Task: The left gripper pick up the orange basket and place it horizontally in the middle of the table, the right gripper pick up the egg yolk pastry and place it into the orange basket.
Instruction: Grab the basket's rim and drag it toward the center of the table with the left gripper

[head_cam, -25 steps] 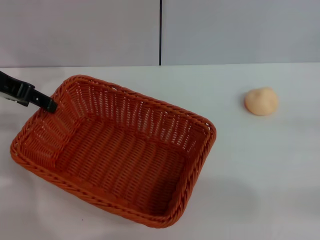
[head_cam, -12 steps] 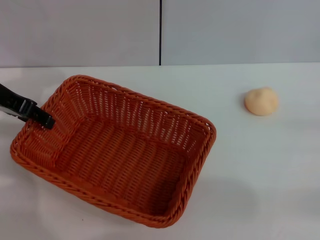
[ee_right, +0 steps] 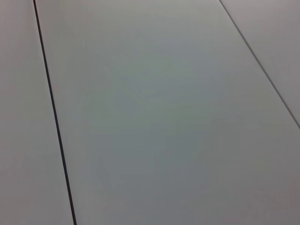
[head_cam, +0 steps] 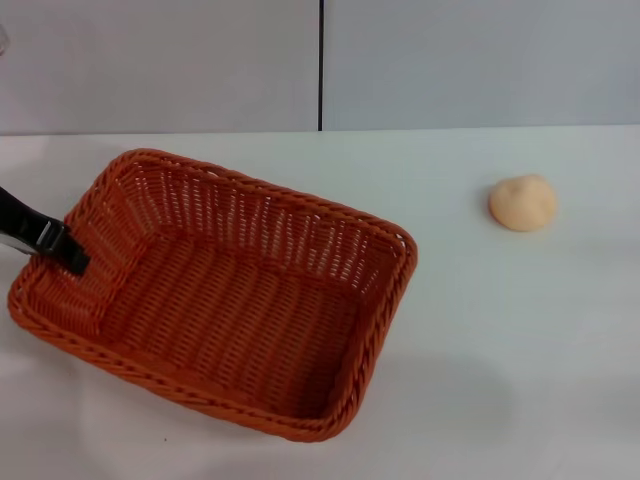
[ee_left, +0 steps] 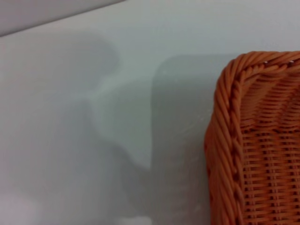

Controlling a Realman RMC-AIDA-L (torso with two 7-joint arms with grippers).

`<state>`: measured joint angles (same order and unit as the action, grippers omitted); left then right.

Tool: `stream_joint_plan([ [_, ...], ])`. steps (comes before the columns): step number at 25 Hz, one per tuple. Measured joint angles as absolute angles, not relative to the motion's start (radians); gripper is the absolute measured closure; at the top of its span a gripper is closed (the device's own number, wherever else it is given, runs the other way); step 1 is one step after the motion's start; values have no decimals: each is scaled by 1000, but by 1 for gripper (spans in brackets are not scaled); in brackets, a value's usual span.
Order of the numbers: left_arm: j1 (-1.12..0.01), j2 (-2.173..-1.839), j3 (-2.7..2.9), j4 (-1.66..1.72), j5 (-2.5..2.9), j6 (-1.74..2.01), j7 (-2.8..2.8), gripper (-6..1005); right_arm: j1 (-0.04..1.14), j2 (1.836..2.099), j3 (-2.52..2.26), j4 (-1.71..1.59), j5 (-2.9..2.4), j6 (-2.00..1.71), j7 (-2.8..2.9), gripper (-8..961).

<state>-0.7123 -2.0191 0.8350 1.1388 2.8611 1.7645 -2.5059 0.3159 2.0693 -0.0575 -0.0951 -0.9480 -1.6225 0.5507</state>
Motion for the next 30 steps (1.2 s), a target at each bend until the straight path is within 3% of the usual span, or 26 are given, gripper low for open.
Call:
stream_joint_plan([
  [2,-714,-2022,832,1144,2869,1773,-2518,629,313,2069,-59,-95,-948,-1622,551,369],
  [10,-713,-2024,832,1182,2867,1791,-2537,834,307,2069,-57,-95,-948,-1622,551,369],
  [21,-756,-2021,728,1178,2831,1850,-2538,839,312,2069,-60,-96,-949,-1621,551,368],
  [30,-750,-1984,607,1166,2685,1902,-2540,841,318,2067,-60,-98,-955,-1608,551,368],
])
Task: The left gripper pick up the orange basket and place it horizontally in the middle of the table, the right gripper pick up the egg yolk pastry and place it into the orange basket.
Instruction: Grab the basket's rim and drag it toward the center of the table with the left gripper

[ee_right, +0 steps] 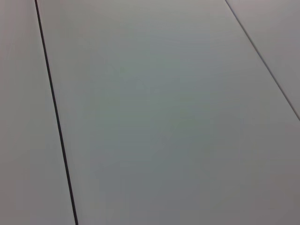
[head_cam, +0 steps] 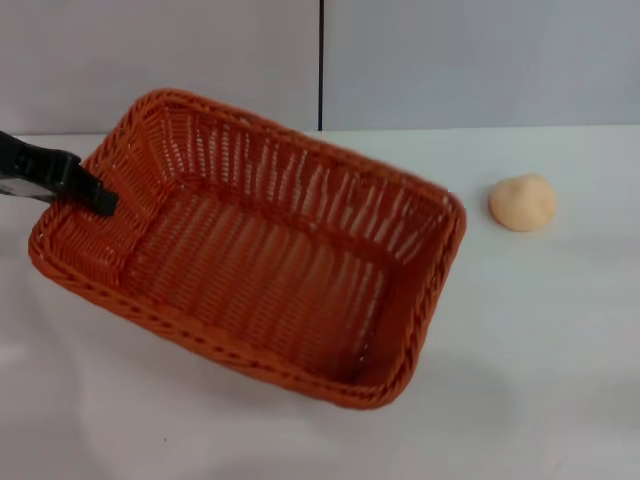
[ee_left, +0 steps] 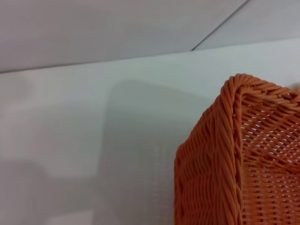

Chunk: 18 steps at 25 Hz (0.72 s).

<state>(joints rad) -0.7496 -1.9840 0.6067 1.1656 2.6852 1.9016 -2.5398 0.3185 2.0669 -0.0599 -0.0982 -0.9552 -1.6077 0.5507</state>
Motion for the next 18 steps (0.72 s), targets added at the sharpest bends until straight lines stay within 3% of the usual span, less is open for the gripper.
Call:
stream_joint_plan([
  [11,-714,-1960,546,1171,2536,1934,-2622,829,323,2064,-60,-98,-956,-1607,551,369],
  [18,-645,-2001,496,1252,2497,1892,-2684,819,322,2061,-55,-98,-955,-1608,551,369],
])
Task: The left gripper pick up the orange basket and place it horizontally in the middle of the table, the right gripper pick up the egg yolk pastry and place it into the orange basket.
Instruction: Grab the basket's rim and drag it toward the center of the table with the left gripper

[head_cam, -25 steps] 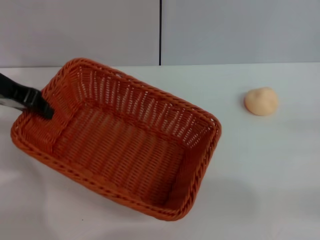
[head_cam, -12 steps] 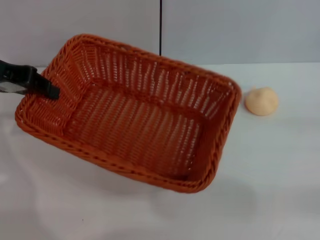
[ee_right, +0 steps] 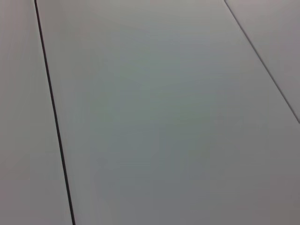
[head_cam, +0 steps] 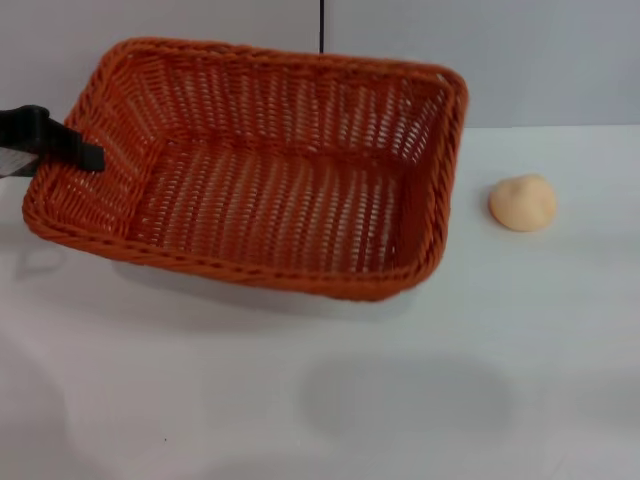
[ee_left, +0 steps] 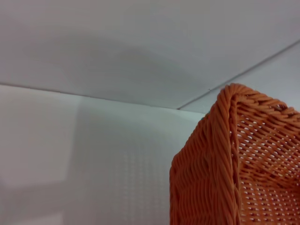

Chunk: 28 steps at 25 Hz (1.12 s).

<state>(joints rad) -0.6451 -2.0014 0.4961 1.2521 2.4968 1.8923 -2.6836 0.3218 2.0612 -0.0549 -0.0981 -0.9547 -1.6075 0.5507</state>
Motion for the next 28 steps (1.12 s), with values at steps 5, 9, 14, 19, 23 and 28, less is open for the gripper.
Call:
stream_joint_plan([
  [5,-592,-2038,497,1282,2490,1873,-2687,812,323,2056,-53,-99,-955,-1602,551,368],
  [9,-556,-2052,501,1300,2486,1861,-2682,807,334,2053,-57,-99,-956,-1598,551,369],
  [14,-524,-2059,511,1318,2485,1853,-2686,800,342,2052,-60,-100,-957,-1596,548,368],
  [19,-510,-2061,526,1319,2475,1857,-2677,793,346,2051,-60,-100,-957,-1585,547,368],
  [23,-492,-2061,534,1319,2458,1854,-2675,787,346,2051,-59,-100,-957,-1585,547,369],
  [28,-473,-2060,556,1319,2442,1852,-2672,780,347,2051,-60,-100,-957,-1584,547,369],
])
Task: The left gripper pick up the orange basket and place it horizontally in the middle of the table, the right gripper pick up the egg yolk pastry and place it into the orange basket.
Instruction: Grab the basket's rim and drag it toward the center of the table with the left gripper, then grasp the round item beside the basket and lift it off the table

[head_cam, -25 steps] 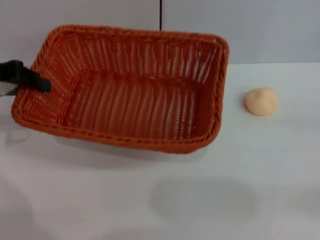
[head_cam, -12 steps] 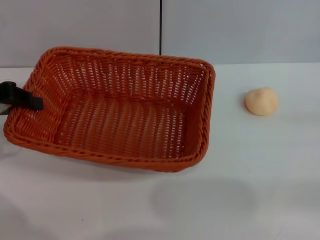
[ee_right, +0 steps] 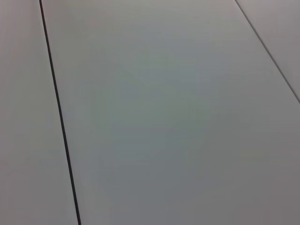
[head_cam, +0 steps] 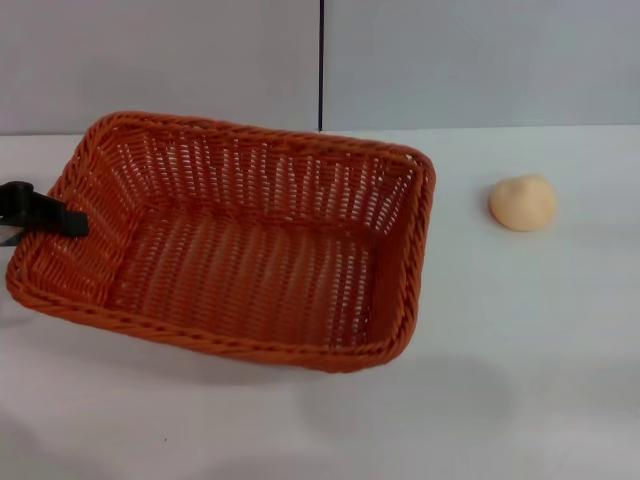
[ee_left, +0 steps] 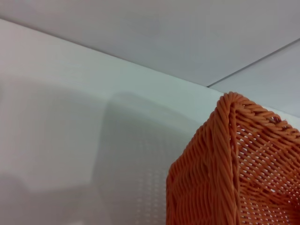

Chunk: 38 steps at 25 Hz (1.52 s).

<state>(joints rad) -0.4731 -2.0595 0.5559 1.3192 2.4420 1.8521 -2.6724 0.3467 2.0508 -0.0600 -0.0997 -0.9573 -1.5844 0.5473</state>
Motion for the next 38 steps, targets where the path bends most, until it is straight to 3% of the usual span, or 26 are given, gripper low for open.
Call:
stream_joint_plan([
  [9,-466,-2056,560,1296,2432,1867,-2661,768,354,2051,-61,-100,-957,-1584,548,369],
  [14,-463,-2055,562,1295,2431,1870,-2654,576,359,2048,-61,-100,-957,-1585,547,369],
  [23,-459,-2046,551,1302,2398,1931,-2646,527,359,2045,-61,-100,-957,-1584,547,368],
  [29,-439,-1993,547,1292,2343,1949,-2644,513,362,2045,-61,-100,-957,-1584,549,368],
  [38,-437,-1982,543,1279,2370,1910,-2630,500,366,2045,-62,-100,-957,-1589,550,368],
])
